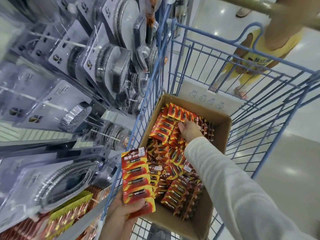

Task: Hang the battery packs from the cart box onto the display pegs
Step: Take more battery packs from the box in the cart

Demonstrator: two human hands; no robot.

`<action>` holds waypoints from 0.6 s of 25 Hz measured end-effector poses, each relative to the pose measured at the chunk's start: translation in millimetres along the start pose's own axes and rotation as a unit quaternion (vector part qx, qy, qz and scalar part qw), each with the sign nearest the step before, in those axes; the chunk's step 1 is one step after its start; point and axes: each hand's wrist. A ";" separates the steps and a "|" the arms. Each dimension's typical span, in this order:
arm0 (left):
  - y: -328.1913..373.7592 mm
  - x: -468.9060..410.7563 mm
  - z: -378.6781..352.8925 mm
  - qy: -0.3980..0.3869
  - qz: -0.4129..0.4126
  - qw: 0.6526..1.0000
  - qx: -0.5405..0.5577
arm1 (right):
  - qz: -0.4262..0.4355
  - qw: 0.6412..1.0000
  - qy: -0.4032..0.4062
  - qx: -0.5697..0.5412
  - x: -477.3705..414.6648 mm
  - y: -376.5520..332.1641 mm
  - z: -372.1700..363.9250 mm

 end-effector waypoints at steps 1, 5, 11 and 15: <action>1.2 2.0 0.7 -0.007 -0.005 1.000 -0.007 | 0.006 1.000 -0.007 -0.009 7.4 6.1 1.5; 7.1 16.5 -3.3 -0.049 -0.039 0.997 -0.049 | -0.039 0.959 -0.016 -0.281 40.7 31.1 19.8; 8.0 59.9 -9.2 -0.075 -0.111 0.991 0.002 | 0.001 0.895 -0.068 -0.441 180.9 39.6 65.9; -5.8 97.3 -5.2 -0.064 -0.166 0.983 0.037 | 0.049 0.904 -0.116 -0.409 249.9 57.1 80.5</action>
Point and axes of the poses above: each hand's wrist, its own x-axis away from the middle knuckle, its own z-axis out of the back of the hand, y = z × x, and after that the axes turned 1 degree about -z, right-handed
